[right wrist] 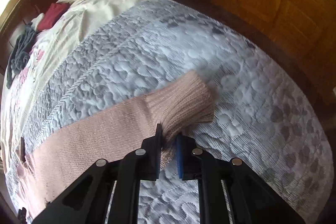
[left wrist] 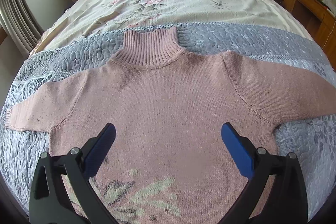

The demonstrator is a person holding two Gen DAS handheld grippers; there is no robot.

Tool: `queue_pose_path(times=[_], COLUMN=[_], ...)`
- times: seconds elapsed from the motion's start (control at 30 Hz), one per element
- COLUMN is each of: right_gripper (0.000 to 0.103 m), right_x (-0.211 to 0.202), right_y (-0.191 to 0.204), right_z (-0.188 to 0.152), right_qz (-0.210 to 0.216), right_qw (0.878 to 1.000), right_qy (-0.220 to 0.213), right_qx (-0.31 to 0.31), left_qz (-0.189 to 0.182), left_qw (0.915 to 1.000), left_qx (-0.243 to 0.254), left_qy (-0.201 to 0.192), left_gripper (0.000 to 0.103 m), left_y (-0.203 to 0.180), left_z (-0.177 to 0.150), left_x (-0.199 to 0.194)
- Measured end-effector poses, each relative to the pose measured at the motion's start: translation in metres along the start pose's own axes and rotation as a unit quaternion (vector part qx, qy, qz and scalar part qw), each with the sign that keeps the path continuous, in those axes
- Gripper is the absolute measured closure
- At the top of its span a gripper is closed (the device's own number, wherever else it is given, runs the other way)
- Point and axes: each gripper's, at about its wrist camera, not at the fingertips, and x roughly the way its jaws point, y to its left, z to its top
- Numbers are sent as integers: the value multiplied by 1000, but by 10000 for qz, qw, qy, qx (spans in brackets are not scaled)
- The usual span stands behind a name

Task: Fold small clothes
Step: 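Fold the held sleeve across the sweater body and open the right tool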

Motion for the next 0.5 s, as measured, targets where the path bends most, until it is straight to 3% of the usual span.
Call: queue_pose_path(times=[0.17, 0.3, 0.5], right_gripper=[92, 92, 92], right_x=[-37, -55, -50], right_y=[81, 163, 259], right_z=[-12, -45, -97], right_qz=[222, 389, 777], right_qw=[9942, 9782, 9541], right_qy=[-423, -570, -455], right_qx=[-966, -1960, -2855], left_qz=[30, 25, -50], left_qw=[9998, 9996, 9990], left_qx=[-176, -286, -433], left_qy=[3, 35, 95], left_gripper=[3, 3, 3], left_y=[23, 38, 61], left_z=[2, -1, -7], left_x=[-1, -1, 0])
